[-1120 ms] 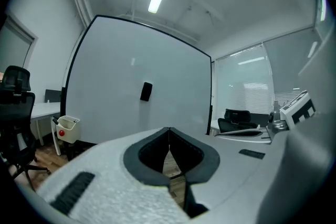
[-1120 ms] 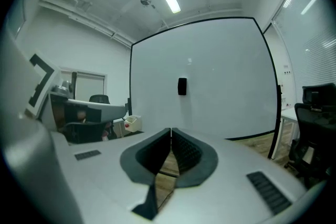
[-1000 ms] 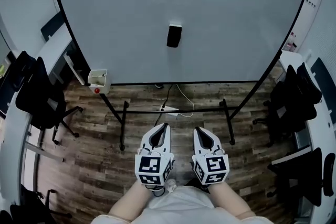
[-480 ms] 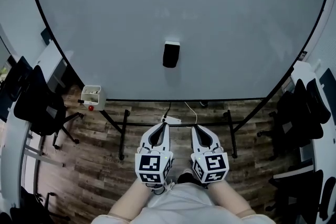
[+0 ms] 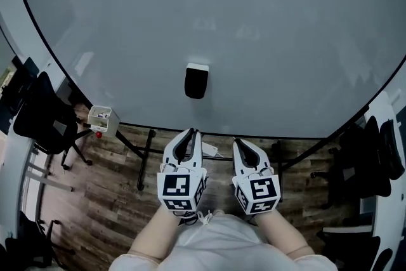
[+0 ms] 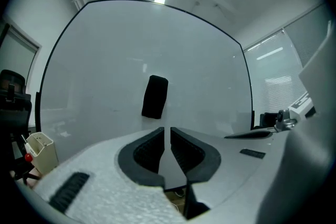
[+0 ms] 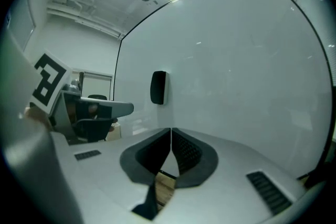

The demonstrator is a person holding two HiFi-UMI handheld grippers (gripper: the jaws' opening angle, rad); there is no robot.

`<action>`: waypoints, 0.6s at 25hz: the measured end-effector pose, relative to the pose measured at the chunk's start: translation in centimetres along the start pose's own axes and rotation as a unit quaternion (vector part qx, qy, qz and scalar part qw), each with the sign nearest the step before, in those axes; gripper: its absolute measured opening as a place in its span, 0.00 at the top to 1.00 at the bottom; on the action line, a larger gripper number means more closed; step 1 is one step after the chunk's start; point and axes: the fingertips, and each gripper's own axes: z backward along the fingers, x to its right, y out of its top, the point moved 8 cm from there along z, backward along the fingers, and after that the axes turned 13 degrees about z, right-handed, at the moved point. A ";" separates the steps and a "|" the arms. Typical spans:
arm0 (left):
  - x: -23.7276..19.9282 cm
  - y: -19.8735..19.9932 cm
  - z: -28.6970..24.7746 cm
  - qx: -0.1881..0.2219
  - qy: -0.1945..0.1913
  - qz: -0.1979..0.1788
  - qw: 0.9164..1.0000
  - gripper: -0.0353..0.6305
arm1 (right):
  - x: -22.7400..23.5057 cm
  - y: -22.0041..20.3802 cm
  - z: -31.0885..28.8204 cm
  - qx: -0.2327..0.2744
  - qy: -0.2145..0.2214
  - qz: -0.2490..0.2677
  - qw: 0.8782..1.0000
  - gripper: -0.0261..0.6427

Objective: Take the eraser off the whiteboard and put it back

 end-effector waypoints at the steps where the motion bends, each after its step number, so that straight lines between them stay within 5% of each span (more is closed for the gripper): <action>1: 0.0 0.3 -0.6 0.000 -0.001 -0.001 1.000 0.91 | 0.3 -0.1 -0.4 -0.002 0.001 -0.001 1.000 0.92; 15: -1.9 4.5 -6.5 0.019 -0.005 -0.004 1.000 0.51 | 1.2 0.5 -4.6 -0.016 -0.015 0.006 1.000 0.92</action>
